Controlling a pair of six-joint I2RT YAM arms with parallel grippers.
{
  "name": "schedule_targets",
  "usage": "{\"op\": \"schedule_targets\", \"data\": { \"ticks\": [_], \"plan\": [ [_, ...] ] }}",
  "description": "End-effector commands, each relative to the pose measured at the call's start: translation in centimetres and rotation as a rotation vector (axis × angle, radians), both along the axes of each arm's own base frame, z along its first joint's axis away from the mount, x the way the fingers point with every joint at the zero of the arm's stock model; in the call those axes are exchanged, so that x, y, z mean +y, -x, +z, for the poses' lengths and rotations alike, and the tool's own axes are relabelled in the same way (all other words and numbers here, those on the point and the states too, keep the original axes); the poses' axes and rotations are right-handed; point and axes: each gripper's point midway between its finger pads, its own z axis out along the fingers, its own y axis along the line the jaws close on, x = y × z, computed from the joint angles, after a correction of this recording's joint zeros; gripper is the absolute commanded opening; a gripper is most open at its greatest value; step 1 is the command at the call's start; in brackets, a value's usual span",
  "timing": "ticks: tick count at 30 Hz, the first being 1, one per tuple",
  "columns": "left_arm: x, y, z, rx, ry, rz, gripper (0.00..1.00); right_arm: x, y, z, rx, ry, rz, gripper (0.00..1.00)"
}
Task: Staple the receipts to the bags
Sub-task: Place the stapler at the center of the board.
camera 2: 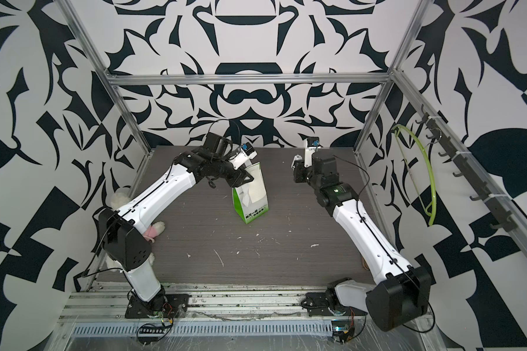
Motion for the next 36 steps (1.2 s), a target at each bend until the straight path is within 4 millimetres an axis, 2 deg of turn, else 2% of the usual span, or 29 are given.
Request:
{"op": "schedule_targets", "data": {
  "ticks": [1, 7, 12, 21, 27, 30, 33, 36],
  "plan": [
    [0.0, 1.1, 1.8, -0.044, 0.027, -0.049, 0.53, 0.0, 2.4, -3.0, 0.125, -0.036, 0.029, 0.0],
    [0.5, 1.6, 2.8, -0.067, 0.032, -0.044, 0.57, -1.1, 3.3, -5.9, 0.198, -0.045, 0.018, 0.0],
    [1.3, 1.5, 3.9, -0.114, 0.03, 0.0, 0.58, -1.1, 3.3, -7.3, 0.243, -0.057, 0.015, 0.0],
    [2.2, 2.3, 5.0, -0.131, 0.028, 0.009, 0.57, -1.4, 3.3, -8.2, 0.268, -0.067, 0.004, 0.0],
    [3.1, 3.1, 6.5, -0.14, 0.048, 0.026, 0.57, -2.0, 3.4, -8.9, 0.316, -0.088, -0.016, 0.0],
    [4.6, 4.0, 7.8, -0.121, 0.099, 0.048, 0.57, -2.6, 3.7, -9.7, 0.376, -0.084, -0.041, 0.0],
    [7.4, 4.6, 8.3, -0.088, 0.166, 0.113, 0.58, -3.1, 4.3, -11.5, 0.476, -0.091, -0.06, 0.0],
    [11.0, 3.7, 6.0, -0.035, 0.203, 0.251, 0.59, -3.0, 4.7, -13.6, 0.587, -0.112, -0.062, 0.0]
  ]
}}
